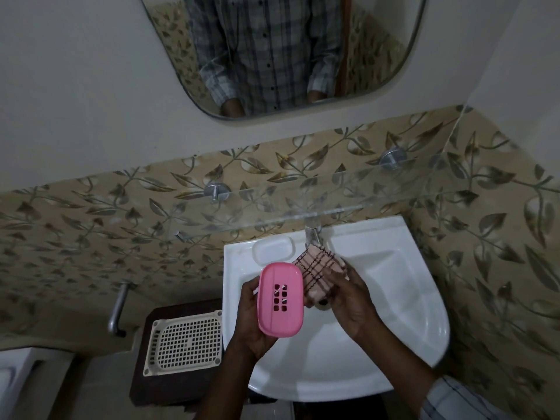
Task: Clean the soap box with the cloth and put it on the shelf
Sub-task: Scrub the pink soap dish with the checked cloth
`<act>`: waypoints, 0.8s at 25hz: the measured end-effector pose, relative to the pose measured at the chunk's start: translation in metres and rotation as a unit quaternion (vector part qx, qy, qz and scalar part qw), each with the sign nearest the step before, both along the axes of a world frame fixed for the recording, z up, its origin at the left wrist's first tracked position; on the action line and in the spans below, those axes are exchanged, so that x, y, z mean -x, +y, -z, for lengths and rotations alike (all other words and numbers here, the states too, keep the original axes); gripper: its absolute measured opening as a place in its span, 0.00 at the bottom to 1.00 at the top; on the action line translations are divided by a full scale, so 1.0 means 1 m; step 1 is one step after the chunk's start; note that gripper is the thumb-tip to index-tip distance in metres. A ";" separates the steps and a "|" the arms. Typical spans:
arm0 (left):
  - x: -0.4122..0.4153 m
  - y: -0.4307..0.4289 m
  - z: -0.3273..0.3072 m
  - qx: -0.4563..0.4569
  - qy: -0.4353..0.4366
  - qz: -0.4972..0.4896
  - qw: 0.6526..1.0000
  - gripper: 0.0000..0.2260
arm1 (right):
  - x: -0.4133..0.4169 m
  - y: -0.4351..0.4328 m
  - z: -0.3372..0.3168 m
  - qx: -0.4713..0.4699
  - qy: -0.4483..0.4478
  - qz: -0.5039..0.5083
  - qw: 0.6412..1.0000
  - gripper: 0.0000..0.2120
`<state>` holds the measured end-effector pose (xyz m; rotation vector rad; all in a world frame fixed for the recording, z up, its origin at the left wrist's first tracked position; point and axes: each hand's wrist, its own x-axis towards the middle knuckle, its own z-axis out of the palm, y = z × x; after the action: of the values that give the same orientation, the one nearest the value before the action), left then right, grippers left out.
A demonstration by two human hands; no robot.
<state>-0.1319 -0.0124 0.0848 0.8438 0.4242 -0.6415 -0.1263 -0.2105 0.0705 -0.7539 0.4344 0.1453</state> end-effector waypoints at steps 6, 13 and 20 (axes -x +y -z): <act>-0.015 0.020 -0.024 -0.067 -0.070 0.124 0.988 0.31 | -0.016 -0.030 -0.018 0.038 0.011 -0.218 0.975 0.21; -0.009 0.023 -0.017 -0.030 -0.034 0.083 0.996 0.33 | -0.010 -0.013 -0.016 -0.045 0.006 -0.221 0.974 0.20; -0.005 0.005 -0.001 -0.011 0.017 -0.017 1.000 0.28 | 0.020 0.030 -0.013 -0.223 0.017 0.060 0.973 0.24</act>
<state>-0.1268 -0.0072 0.0862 0.8457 0.4768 -0.6209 -0.1464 -0.1808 0.0830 -0.2817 0.4574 0.1369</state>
